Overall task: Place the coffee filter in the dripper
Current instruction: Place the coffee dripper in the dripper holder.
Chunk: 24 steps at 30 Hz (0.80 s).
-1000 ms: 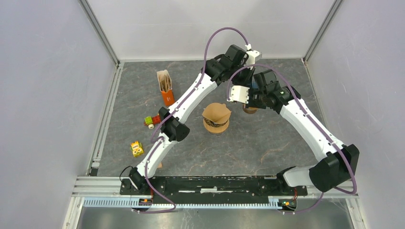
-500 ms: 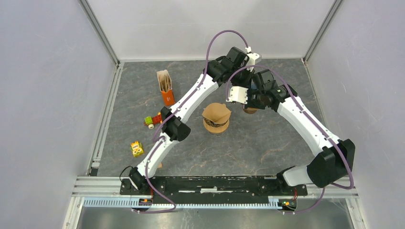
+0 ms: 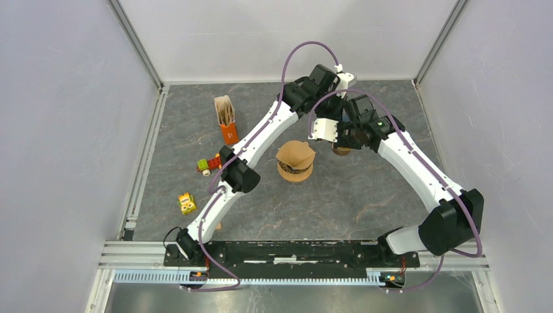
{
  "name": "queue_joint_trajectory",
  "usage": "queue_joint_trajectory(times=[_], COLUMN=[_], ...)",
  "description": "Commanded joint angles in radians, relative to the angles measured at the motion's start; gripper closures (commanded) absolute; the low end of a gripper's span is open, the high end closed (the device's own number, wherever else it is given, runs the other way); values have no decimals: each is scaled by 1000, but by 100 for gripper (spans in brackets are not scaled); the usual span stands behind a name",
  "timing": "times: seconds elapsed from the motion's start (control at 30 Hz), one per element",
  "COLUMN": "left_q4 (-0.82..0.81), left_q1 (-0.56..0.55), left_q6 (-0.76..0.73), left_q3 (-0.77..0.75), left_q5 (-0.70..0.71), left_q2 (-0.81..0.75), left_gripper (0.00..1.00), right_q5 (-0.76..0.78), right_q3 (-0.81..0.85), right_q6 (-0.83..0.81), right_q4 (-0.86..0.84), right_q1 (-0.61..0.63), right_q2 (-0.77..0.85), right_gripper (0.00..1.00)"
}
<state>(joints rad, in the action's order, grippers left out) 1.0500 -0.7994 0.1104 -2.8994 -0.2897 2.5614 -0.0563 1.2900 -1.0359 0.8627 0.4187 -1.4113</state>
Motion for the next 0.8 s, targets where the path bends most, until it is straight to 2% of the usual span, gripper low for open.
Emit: queue_joint_trajectory(times=[0.0,0.77], left_q4=[28,65], left_q1=[-1,-6], left_q6=[-60,-67], left_q3=[1,39], left_q5=[-5,9], left_q2=[23,39], left_gripper=[98,98], right_q5=[-45,-48], right_q3=[-23,-53], right_q6=[-12,-18], right_q4=[10,27], right_q1=[1,4], right_q2=[-12,-48], right_gripper=[100,100])
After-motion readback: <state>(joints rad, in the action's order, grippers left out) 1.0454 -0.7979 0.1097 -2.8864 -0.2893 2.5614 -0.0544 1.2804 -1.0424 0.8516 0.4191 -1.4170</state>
